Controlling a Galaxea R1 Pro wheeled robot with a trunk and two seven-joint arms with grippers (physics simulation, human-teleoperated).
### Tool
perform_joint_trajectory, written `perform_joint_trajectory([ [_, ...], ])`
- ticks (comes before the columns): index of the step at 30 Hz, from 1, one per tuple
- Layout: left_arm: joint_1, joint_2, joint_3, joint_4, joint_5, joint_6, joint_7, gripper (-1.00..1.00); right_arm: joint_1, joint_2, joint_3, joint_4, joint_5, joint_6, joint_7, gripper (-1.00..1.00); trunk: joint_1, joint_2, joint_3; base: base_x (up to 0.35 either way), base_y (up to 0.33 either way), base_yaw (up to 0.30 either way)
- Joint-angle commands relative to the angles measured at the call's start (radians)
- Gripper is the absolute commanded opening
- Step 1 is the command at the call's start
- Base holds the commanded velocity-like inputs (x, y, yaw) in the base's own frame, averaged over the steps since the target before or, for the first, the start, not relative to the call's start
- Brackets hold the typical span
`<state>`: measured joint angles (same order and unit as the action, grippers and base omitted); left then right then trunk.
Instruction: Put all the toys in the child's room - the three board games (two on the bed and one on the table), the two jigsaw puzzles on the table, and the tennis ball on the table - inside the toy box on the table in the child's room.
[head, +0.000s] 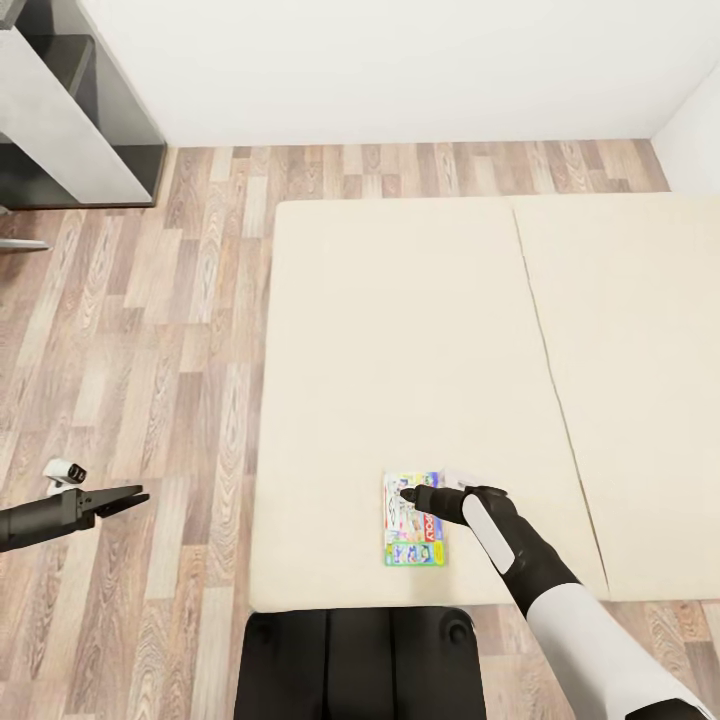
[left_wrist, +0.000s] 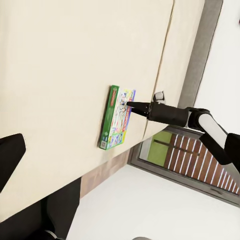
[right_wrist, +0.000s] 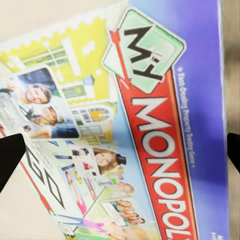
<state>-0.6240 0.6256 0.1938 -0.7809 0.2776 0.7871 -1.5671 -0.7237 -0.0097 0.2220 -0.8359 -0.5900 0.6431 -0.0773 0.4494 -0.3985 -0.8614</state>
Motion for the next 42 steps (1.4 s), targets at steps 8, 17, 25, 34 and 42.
perform_joint_trajectory([
  [8,0.000,0.000,-0.001,0.000,0.000,0.011,-0.004,1.00,0.000,-0.001,0.003,-0.002,-0.010,0.005,-0.009,1.00,0.001,-0.002,-0.001,0.000,0.106,0.000],
  [17,0.000,0.002,-0.001,0.000,0.000,0.011,-0.004,1.00,0.000,-0.006,0.003,0.000,-0.010,0.011,-0.011,1.00,0.001,-0.002,-0.001,0.000,0.030,0.000],
  [25,0.000,0.002,-0.001,0.000,0.000,0.011,-0.004,1.00,0.000,-0.013,0.005,0.007,-0.013,0.013,-0.011,1.00,0.001,-0.002,-0.001,0.000,0.001,0.000],
  [34,0.000,0.002,-0.001,0.000,0.001,0.011,-0.004,1.00,0.000,-0.013,0.005,0.007,-0.013,0.013,-0.009,1.00,0.001,-0.002,-0.001,0.000,0.000,0.000],
  [42,0.000,0.002,-0.001,0.000,0.000,0.011,-0.004,1.00,0.000,-0.008,0.005,0.008,-0.013,0.013,-0.010,1.00,0.001,-0.002,-0.001,0.000,0.000,0.000],
])
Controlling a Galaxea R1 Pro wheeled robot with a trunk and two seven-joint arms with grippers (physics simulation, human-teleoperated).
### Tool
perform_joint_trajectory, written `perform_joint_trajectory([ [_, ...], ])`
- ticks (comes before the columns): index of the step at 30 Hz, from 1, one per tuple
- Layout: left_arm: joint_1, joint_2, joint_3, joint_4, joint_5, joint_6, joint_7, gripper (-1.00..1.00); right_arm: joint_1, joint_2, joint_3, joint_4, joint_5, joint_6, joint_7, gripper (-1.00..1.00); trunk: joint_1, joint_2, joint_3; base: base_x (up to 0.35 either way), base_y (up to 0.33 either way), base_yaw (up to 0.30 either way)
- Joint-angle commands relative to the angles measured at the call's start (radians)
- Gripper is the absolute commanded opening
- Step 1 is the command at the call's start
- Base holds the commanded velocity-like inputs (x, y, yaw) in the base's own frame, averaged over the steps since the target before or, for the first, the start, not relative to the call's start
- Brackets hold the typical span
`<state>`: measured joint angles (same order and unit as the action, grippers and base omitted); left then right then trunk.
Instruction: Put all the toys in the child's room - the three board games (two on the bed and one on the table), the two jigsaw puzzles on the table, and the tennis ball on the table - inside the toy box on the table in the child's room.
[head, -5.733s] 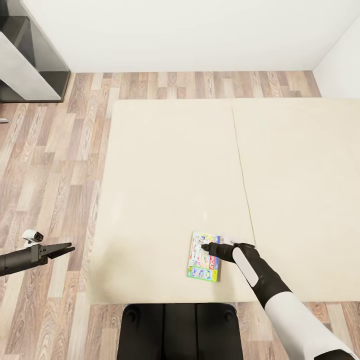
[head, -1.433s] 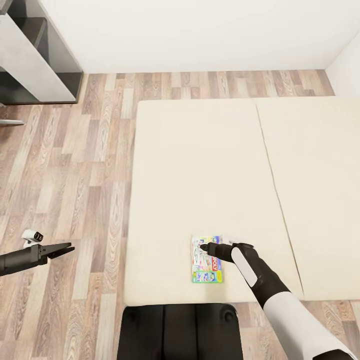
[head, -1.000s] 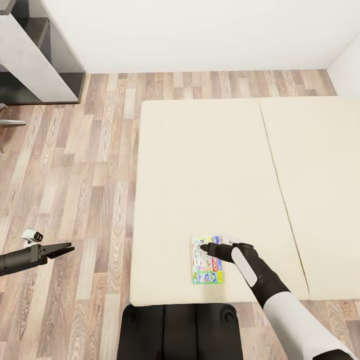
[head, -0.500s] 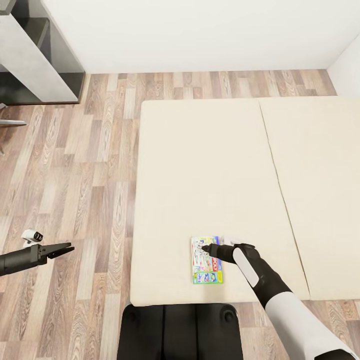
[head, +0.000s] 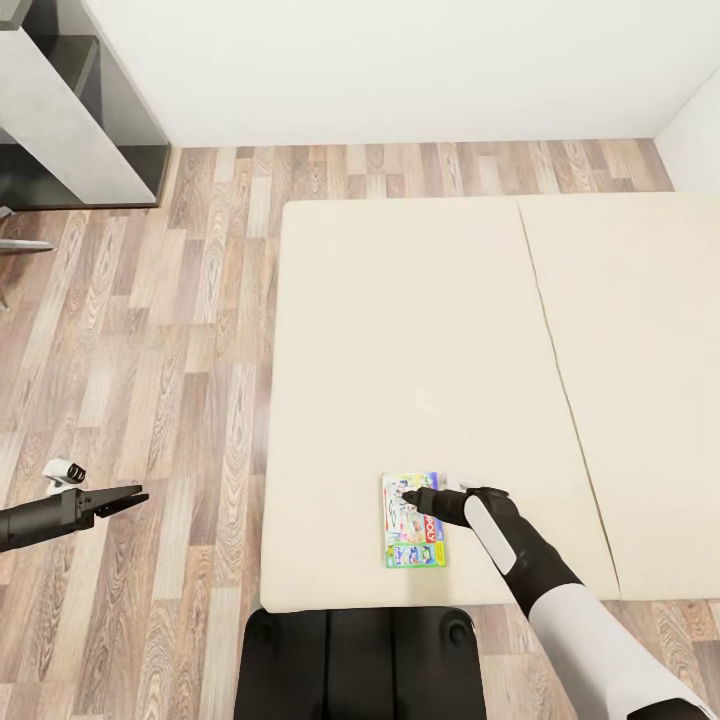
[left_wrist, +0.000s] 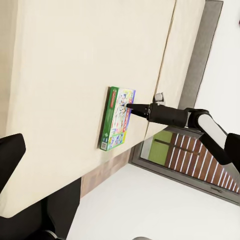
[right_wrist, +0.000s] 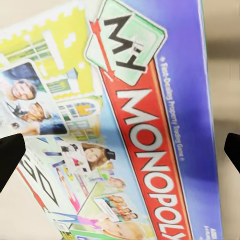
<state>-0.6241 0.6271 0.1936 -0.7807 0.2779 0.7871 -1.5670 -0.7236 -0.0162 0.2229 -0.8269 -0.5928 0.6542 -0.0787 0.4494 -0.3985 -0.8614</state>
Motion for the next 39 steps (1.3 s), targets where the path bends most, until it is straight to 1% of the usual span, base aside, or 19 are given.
perform_joint_trajectory([
  [1,0.000,0.000,0.000,0.000,0.000,0.011,-0.004,1.00,0.000,0.000,0.004,-0.001,-0.010,0.002,-0.008,1.00,0.001,-0.002,-0.001,0.000,0.016,0.000],
  [9,0.000,0.000,0.000,0.000,0.000,0.011,-0.004,1.00,0.000,0.002,0.004,-0.001,-0.009,0.002,-0.009,1.00,0.001,-0.002,-0.001,0.000,0.075,0.000],
  [39,0.000,0.002,0.000,0.000,0.000,0.011,-0.004,1.00,0.000,0.007,0.004,-0.003,-0.007,0.001,-0.009,1.00,0.001,-0.002,-0.001,0.000,0.133,0.000],
])
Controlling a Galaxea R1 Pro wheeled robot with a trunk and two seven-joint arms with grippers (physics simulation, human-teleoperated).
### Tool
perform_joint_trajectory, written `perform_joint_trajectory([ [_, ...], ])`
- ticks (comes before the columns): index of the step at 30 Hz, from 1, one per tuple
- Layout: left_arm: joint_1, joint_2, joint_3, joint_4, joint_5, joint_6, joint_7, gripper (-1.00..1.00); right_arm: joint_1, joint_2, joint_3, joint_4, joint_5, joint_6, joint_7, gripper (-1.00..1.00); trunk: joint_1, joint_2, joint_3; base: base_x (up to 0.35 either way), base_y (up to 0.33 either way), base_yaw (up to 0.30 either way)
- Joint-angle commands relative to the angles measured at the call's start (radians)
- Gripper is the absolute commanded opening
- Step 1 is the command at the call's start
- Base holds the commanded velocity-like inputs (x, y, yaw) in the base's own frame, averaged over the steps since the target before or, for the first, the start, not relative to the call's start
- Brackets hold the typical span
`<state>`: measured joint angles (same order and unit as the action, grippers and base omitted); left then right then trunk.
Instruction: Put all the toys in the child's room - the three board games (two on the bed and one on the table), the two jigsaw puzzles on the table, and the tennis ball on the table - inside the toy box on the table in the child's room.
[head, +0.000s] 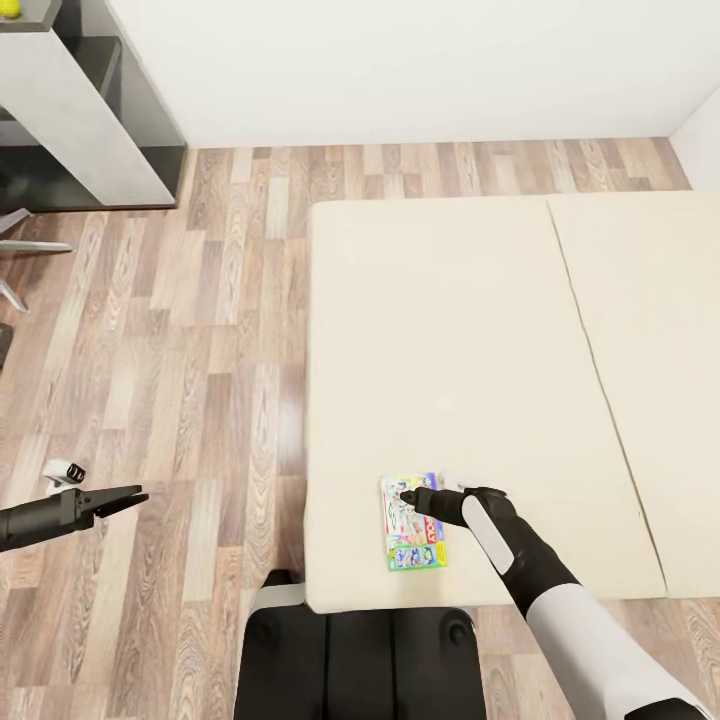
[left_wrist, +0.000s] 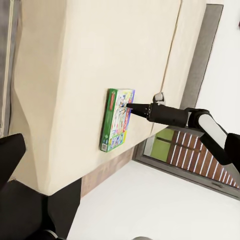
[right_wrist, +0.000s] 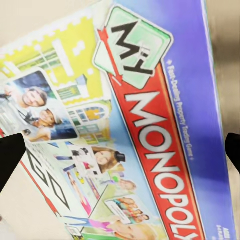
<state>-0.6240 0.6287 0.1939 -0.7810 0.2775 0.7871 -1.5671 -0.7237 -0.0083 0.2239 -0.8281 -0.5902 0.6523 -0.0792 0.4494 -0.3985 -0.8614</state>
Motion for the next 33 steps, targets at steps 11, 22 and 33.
perform_joint_trajectory([
  [11,0.000,0.000,-0.001,0.000,0.000,0.011,-0.004,1.00,0.000,-0.001,0.003,-0.002,-0.010,0.003,-0.008,1.00,0.001,-0.002,-0.001,0.000,0.134,0.000],
  [22,0.000,0.000,-0.001,0.000,0.000,0.011,-0.004,1.00,0.000,-0.001,0.003,-0.002,-0.010,0.003,-0.008,1.00,0.001,-0.002,-0.001,0.000,0.109,0.000],
  [33,0.000,0.000,-0.001,0.000,0.001,0.011,-0.004,1.00,0.000,-0.002,0.003,-0.002,-0.010,0.004,-0.008,1.00,0.001,-0.002,-0.001,0.000,0.010,0.000],
])
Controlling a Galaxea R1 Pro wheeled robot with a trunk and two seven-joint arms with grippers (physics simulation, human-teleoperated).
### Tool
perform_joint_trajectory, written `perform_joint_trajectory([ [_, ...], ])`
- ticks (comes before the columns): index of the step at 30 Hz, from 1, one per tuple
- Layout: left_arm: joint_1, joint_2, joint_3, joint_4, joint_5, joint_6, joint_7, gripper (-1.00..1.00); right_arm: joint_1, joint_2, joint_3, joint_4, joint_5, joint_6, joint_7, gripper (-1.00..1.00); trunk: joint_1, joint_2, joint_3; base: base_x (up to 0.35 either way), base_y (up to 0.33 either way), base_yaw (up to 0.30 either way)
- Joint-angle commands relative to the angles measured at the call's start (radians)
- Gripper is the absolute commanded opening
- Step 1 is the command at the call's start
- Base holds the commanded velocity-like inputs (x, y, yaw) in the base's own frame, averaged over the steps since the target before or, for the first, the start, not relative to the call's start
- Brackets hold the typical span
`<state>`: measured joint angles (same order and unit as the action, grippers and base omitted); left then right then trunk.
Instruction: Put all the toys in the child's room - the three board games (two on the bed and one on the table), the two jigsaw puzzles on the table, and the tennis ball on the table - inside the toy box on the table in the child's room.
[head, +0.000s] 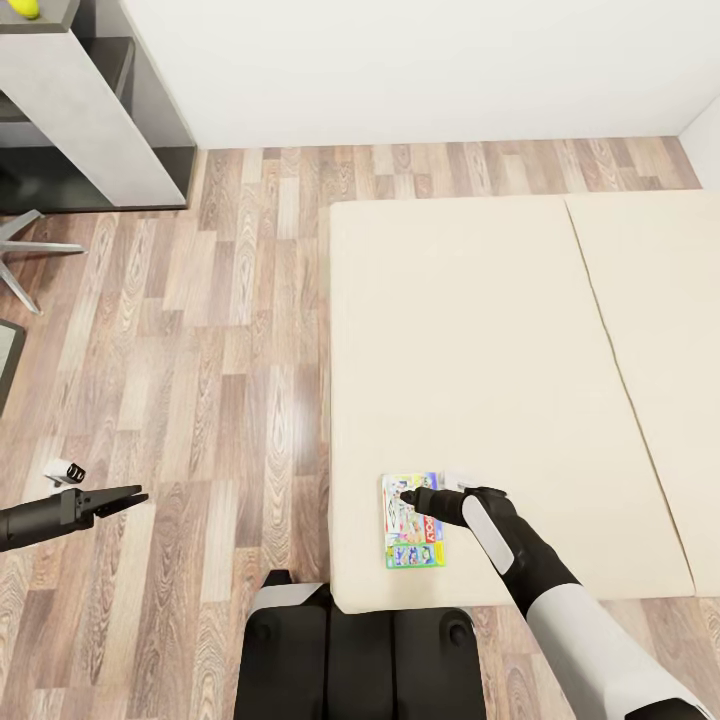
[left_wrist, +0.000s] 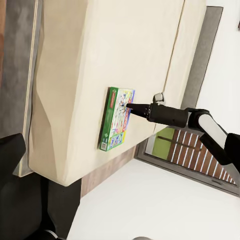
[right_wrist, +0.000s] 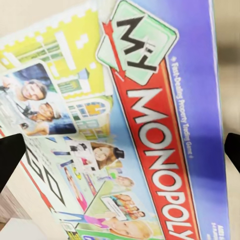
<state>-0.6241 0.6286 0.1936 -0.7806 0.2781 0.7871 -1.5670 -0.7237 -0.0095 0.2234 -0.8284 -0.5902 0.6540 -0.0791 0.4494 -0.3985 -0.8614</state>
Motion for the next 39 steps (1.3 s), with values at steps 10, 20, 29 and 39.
perform_joint_trajectory([
  [10,0.000,0.001,0.000,0.000,0.000,0.011,-0.004,1.00,0.000,-0.001,0.004,-0.004,-0.009,0.003,-0.006,1.00,0.001,-0.002,-0.001,0.000,0.000,0.000],
  [20,0.000,0.002,0.000,0.000,0.000,0.011,-0.004,1.00,0.000,-0.004,0.004,-0.004,-0.011,0.004,-0.004,1.00,0.001,-0.002,-0.001,0.000,0.000,0.000],
  [29,0.000,0.002,0.000,0.000,0.000,0.011,-0.004,1.00,0.000,-0.004,0.004,-0.005,-0.011,0.003,-0.004,1.00,0.001,-0.002,-0.001,0.000,0.000,0.000],
  [39,0.000,0.002,0.001,0.002,0.001,0.011,-0.004,1.00,0.000,-0.002,0.004,-0.005,-0.011,0.003,-0.004,1.00,0.001,-0.002,-0.001,0.000,0.000,0.000],
])
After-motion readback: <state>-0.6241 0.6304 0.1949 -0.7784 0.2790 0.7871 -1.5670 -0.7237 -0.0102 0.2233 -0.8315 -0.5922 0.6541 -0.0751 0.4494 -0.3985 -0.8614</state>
